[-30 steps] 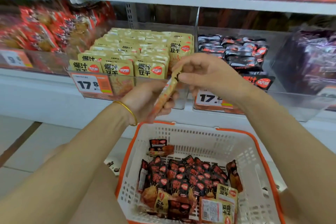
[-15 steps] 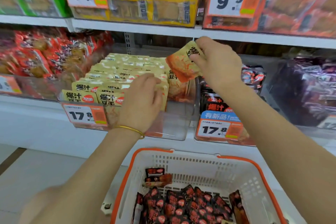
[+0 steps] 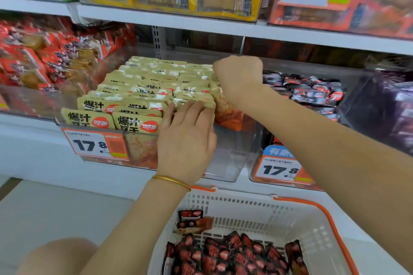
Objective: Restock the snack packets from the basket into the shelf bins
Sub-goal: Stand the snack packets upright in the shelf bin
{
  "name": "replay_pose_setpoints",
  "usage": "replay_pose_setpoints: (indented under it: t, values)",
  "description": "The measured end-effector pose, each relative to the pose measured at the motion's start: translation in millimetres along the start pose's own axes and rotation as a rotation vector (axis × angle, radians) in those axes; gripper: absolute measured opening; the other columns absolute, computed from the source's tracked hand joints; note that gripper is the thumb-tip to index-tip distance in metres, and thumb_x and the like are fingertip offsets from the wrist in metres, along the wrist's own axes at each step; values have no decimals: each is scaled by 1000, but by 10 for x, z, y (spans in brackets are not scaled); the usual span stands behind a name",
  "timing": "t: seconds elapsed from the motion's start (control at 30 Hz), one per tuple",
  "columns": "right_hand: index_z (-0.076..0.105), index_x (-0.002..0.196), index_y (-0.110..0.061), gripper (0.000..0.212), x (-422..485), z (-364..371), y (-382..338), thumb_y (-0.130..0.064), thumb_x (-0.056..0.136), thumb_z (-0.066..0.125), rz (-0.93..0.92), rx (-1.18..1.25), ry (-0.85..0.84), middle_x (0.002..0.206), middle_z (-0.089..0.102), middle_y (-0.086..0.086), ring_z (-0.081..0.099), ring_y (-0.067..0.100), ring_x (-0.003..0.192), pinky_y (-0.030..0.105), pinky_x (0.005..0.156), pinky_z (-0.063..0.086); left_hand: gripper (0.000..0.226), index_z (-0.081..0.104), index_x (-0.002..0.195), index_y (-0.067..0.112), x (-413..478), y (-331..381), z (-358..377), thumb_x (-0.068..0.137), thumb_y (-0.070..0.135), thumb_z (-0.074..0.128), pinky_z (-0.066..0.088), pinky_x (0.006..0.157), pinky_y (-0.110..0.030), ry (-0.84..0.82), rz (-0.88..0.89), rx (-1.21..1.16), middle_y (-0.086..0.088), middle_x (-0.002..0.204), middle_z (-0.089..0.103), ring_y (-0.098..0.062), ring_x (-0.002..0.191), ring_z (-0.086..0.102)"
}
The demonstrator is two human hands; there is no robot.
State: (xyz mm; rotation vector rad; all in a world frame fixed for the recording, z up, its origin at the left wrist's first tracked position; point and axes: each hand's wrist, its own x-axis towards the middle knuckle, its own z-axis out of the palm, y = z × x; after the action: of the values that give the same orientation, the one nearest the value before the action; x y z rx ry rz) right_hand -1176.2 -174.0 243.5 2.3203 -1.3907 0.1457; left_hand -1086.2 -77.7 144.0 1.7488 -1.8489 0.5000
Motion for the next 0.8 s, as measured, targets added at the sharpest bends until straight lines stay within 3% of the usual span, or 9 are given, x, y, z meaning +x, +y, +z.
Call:
replay_pose_setpoints:
  t: [0.07,0.2,0.4,0.6,0.8]
  values:
    - [59,115,-6,37,41,42,9,9,83,47,46,57,-78,117,60,11,58,35,107,36,69,37,38,66,110,14,3,6,-1,88,27,37,33,106,-48,8,-7,-8,-4,119,64,-26,117,56]
    - [61,109,-1,26,82,153,-9,4,85,51,67,158,-212,116,60,15,59,35,107,35,70,40,38,66,109,14,-2,8,8,88,26,38,33,106,-49,23,-8,-8,-4,120,64,-25,118,55]
    - [58,119,-4,35,248,228,-85,2,86,50,105,112,-213,122,58,11,57,31,112,34,70,37,39,66,111,13,-6,2,4,88,26,36,33,107,-50,36,7,9,-6,120,64,-26,119,55]
    - [59,116,-6,31,325,363,-144,2,87,50,188,130,-210,120,59,8,58,27,110,30,71,38,41,65,113,13,-13,-12,-3,88,26,35,32,108,-49,30,16,9,-6,121,63,-25,120,54]
    - [39,136,-1,50,335,371,-118,-2,88,51,236,169,-270,138,41,17,46,32,125,35,85,42,39,65,113,12,-18,-25,16,90,26,36,30,109,-48,58,27,-15,-7,120,63,-26,119,55]
